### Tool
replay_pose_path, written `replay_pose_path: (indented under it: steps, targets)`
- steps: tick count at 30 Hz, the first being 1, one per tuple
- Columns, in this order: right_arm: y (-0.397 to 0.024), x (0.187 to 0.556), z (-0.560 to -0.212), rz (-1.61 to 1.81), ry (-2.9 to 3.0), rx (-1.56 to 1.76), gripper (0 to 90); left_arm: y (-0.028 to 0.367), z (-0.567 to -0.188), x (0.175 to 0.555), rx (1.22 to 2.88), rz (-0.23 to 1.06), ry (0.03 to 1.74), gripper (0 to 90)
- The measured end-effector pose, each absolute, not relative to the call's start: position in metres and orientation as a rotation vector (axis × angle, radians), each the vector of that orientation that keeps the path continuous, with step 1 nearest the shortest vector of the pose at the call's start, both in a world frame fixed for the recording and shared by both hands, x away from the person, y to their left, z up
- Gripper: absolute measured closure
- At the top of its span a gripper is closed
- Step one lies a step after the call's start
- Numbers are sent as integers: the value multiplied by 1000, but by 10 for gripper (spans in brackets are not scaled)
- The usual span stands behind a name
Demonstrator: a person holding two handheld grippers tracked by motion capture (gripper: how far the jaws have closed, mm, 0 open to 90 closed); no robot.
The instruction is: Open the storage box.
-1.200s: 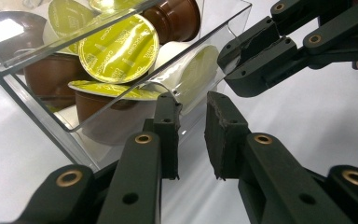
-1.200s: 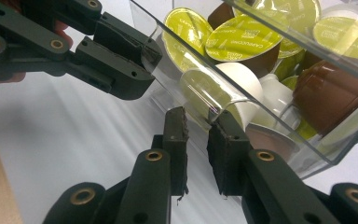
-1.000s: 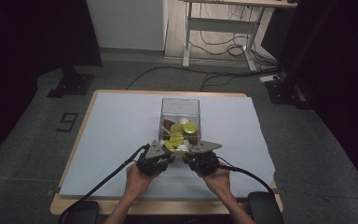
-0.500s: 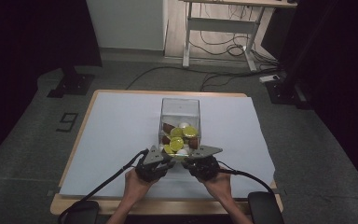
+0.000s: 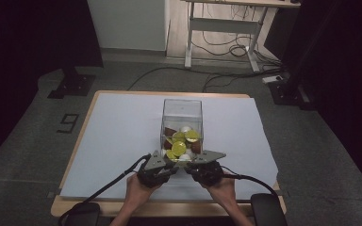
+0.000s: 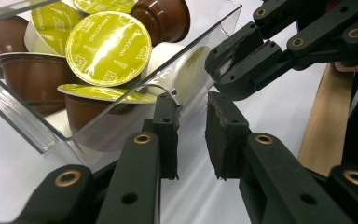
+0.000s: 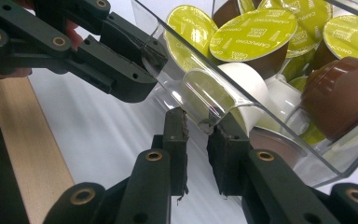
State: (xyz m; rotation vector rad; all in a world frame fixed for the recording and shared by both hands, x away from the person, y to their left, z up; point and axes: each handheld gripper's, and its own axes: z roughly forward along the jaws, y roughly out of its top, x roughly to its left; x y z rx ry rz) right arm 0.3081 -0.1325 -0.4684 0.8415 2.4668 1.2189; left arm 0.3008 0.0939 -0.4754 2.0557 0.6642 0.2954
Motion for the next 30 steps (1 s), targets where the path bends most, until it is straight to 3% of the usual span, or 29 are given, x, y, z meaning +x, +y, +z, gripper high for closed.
replay_pose_path:
  steps: [30]
  targets:
    - [-133, 289, -472, 1209, 2523, 822, 766, 94, -478, 279, 2095, 266, 613, 723]
